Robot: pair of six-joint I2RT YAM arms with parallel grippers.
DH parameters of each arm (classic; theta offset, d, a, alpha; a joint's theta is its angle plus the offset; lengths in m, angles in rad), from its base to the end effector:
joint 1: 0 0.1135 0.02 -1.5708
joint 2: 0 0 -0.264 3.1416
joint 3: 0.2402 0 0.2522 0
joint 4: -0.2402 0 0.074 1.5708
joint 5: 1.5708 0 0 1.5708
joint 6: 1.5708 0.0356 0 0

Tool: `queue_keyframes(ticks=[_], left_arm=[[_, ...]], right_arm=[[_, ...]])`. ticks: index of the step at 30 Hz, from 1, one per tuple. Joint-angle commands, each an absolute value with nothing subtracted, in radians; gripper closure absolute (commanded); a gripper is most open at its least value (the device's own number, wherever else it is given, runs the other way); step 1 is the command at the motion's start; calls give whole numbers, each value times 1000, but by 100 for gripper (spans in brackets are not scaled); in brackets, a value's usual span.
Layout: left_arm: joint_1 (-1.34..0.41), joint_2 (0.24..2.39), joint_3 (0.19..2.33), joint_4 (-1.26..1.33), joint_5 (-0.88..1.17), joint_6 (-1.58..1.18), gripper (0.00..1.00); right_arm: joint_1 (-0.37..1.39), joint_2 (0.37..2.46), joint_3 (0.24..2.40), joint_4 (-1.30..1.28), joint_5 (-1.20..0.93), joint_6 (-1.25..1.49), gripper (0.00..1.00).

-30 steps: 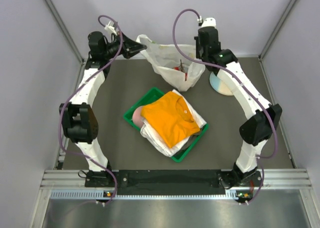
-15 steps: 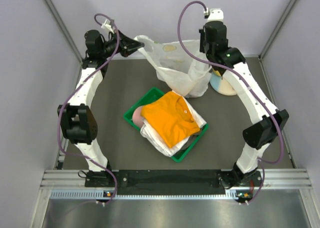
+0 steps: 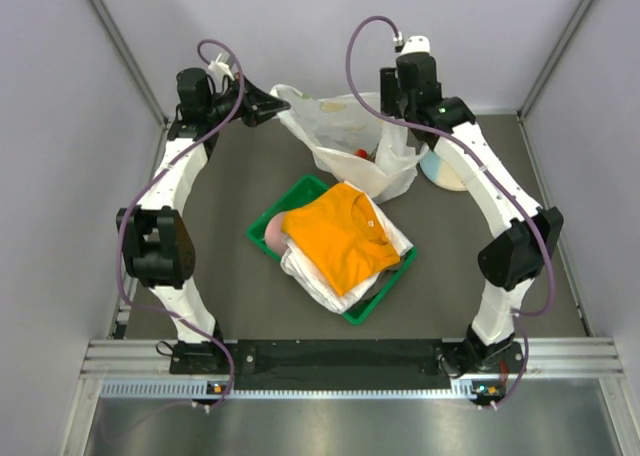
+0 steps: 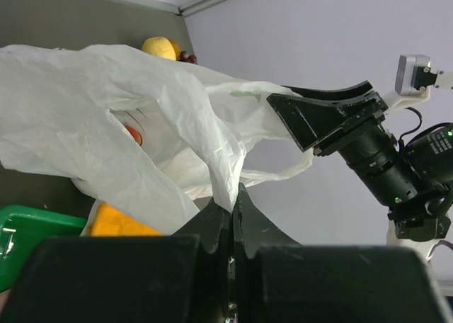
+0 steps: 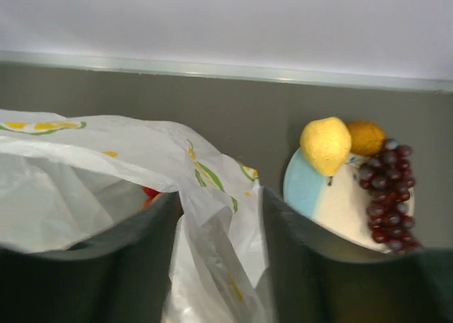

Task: Place the fruits into the plastic bag

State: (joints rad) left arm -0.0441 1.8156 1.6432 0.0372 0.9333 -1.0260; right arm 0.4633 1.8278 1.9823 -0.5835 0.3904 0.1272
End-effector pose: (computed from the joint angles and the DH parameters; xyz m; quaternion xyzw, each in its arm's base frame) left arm 0.4282 -0.0475 0.3739 -0.0562 0.7328 -0.5910 0.3325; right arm 0.3792 0.1743 0.4213 -0.0347 0.8313 -0.0019 0.5547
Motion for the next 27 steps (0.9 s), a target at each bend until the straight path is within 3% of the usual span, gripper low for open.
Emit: queue_keyframes(ticks=[1,6,20,27], left_arm=[[-51,1810,1640,48,937,-991,100],[-52,1816,1640,48,937,-989,100],[-54,1812,1637,15,920,-950,100],[-54,1809,1635,15,922,-948,100]], right_arm=[[456,1813,1996,-571,331,137,36],[456,1720,1853,-384,201,104,15],[457,1574,1816,-224,117,118,11],[356,1577,1891,-333,130,258,15]])
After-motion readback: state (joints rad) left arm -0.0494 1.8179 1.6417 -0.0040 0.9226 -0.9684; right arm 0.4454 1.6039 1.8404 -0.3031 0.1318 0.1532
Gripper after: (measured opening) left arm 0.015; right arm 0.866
